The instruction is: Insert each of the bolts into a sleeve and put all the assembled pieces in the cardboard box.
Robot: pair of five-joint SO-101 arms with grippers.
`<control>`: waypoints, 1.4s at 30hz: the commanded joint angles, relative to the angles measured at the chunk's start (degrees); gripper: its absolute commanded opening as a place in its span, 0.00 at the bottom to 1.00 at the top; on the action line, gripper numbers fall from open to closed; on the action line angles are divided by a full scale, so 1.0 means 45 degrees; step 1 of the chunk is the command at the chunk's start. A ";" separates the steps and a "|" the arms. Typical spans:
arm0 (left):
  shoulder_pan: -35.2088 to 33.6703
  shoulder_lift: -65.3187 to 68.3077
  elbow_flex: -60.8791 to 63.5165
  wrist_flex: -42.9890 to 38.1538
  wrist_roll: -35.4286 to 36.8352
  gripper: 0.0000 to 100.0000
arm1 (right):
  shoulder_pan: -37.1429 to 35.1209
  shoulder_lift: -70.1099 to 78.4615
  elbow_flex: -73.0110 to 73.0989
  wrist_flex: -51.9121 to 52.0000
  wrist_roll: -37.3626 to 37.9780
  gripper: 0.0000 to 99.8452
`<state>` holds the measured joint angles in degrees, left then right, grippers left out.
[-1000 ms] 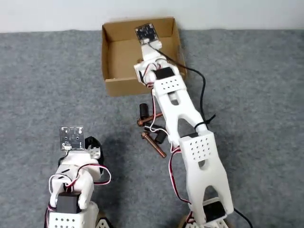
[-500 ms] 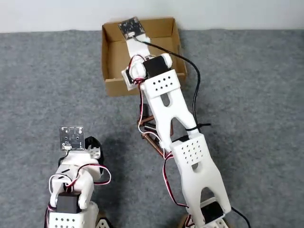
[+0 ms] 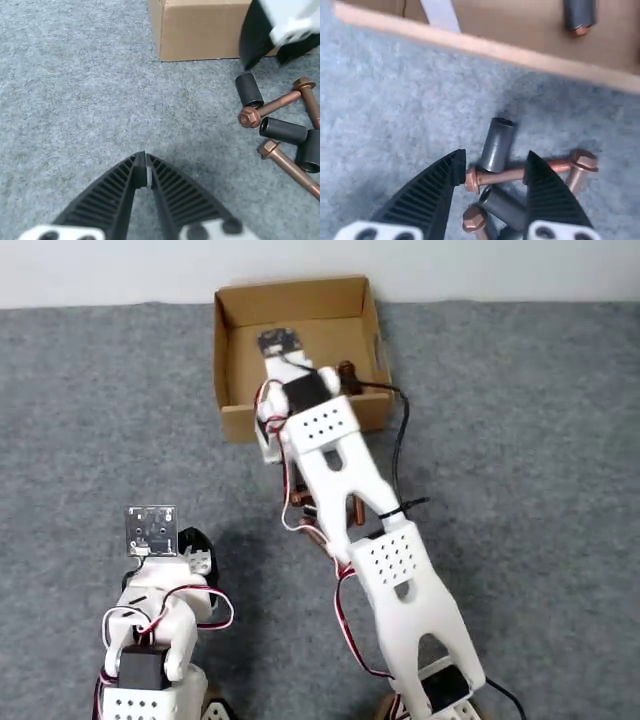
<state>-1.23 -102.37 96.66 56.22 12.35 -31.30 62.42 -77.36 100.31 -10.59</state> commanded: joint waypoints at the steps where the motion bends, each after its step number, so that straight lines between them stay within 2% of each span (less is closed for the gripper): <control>1: -0.0020 0.0000 -0.0029 0.0039 -0.0176 0.00 | -0.0010 0.0205 -0.0098 0.0068 -0.0274 0.14; 13: -0.0020 0.0000 -0.0029 0.0039 -0.0176 0.00 | 0.0420 0.2042 -0.0078 -0.1065 -0.0488 0.13; 16: -0.0020 0.0000 -0.0029 0.0039 -0.0176 0.00 | 0.0322 0.2061 -0.0117 -0.1143 -0.0469 0.04; 17: -0.0020 0.0000 -0.0029 0.0039 -0.0176 0.00 | 0.0264 0.1983 -0.0254 -0.1065 -0.0469 0.00; 19: -0.0020 0.0000 -0.0029 0.0039 -0.0176 0.00 | 0.0205 0.1788 -0.0684 -0.0654 -0.0488 0.03; 23: -0.0020 0.0000 -0.0029 0.0039 -0.0176 0.00 | 0.0029 0.1397 -0.1836 0.0557 -0.0527 0.01; 29: -0.0020 0.0000 -0.0029 0.0020 -0.0176 0.00 | -0.0205 -0.0400 -0.2579 0.0615 -0.0527 0.01; 35: -0.0020 0.0000 -0.0029 0.0039 -0.0176 0.00 | -0.0361 -0.4112 0.0469 0.0635 -0.0547 0.01; 42: -0.0020 0.0000 -0.0029 0.0039 -0.0176 0.00 | 0.0225 -0.9836 0.7853 0.0596 -0.1778 0.01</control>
<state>-1.23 -102.37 96.66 56.22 12.35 -32.09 32.00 -55.21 100.48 -16.13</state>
